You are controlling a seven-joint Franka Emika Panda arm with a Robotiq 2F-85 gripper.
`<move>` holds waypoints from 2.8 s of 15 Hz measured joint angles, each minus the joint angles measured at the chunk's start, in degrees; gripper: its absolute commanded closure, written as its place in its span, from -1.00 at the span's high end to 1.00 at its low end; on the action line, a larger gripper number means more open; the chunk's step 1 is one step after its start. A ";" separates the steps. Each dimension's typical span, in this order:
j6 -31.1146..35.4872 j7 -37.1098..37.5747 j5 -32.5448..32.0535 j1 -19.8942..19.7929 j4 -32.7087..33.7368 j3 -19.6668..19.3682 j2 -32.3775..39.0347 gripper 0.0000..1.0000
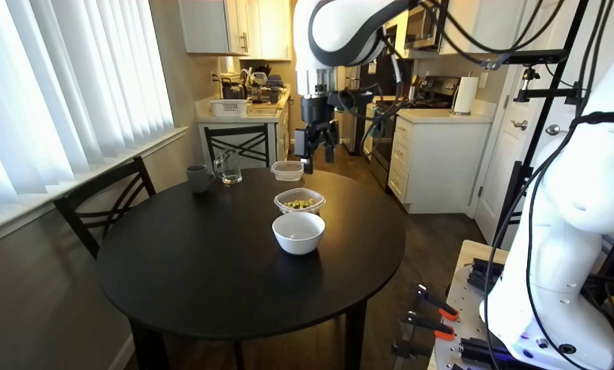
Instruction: Transfer the candy to the white bowl
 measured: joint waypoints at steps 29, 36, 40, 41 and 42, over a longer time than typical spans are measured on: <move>16.50 6.40 -1.46 -1.54 33.32 -9.16 40.90 1.00; 9.03 6.40 -3.37 -1.59 52.69 -11.72 58.19 1.00; 0.13 6.32 -3.37 -2.79 61.83 -11.71 64.38 1.00; -2.05 6.31 -3.37 -3.16 63.98 -11.66 65.78 1.00; -4.01 6.29 -3.36 -3.51 66.03 -11.62 67.12 1.00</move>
